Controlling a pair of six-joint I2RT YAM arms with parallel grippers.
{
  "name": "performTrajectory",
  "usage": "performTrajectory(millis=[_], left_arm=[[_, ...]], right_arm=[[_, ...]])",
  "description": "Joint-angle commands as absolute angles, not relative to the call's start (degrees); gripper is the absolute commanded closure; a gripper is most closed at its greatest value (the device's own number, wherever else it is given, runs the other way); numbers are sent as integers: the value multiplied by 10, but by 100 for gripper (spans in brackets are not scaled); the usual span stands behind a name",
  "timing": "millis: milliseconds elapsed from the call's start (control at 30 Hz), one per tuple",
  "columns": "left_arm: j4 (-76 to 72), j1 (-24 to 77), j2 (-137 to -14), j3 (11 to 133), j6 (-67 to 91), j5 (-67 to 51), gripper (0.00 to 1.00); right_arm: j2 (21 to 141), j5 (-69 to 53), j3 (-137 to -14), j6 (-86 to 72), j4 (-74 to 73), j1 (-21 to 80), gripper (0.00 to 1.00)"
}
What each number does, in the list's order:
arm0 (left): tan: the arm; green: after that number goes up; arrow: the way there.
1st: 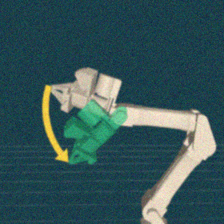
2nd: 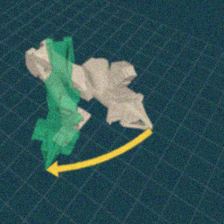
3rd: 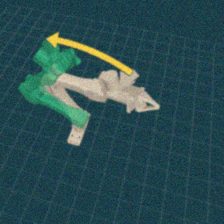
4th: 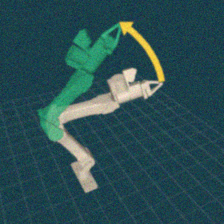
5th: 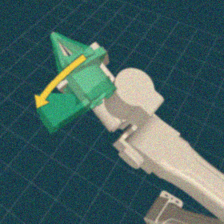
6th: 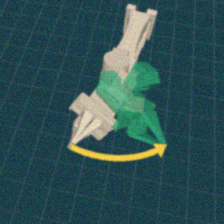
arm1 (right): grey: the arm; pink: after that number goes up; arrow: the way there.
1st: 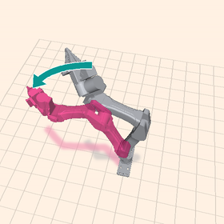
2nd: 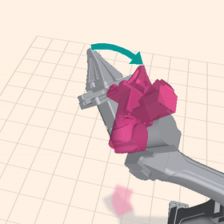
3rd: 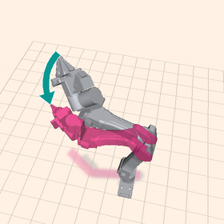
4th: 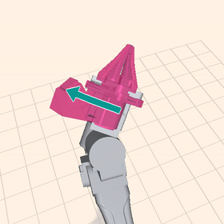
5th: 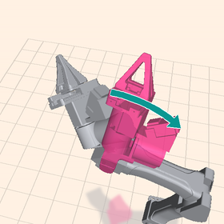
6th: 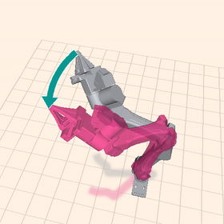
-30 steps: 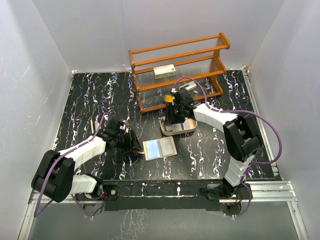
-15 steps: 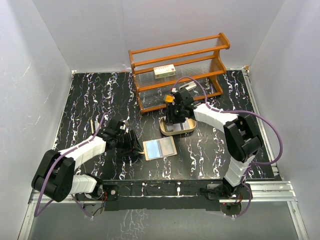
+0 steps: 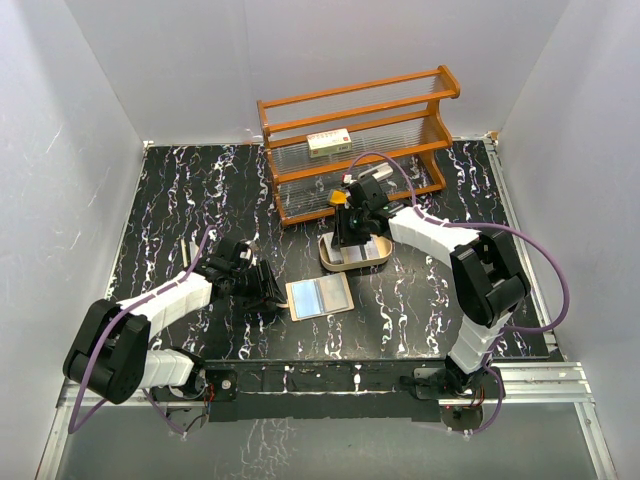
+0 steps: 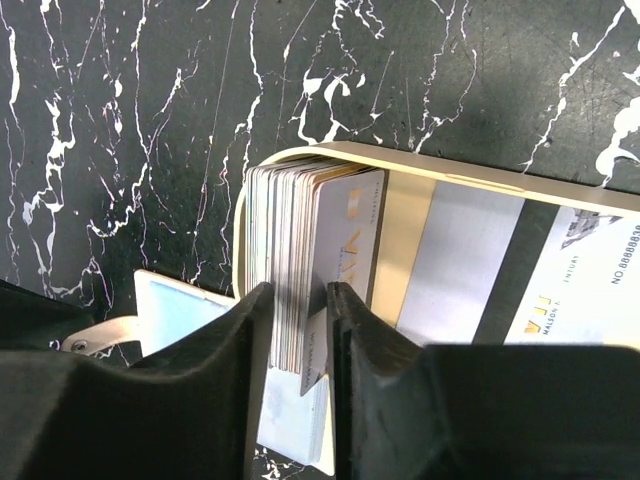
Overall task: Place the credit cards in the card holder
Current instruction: Pick up the credit card from the storage box.
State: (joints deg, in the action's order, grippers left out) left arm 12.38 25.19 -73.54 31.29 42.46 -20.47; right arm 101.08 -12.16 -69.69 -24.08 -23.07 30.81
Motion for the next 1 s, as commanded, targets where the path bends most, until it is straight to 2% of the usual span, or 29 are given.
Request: performTrajectory(millis=[0, 233, 500, 967], left_arm=[[126, 249, -722, 311, 427, -219, 44], [126, 249, -723, 308, 426, -218, 45], [122, 249, -732, 313, 427, -213, 45], [88, 249, -781, 332, 429, -162, 44]], right_arm=[[986, -124, -707, -243, -219, 312, 78], [981, -116, -707, -243, -224, 312, 96], [968, -98, -713, -243, -240, 315, 100], [932, -46, -702, -245, -275, 320, 100]])
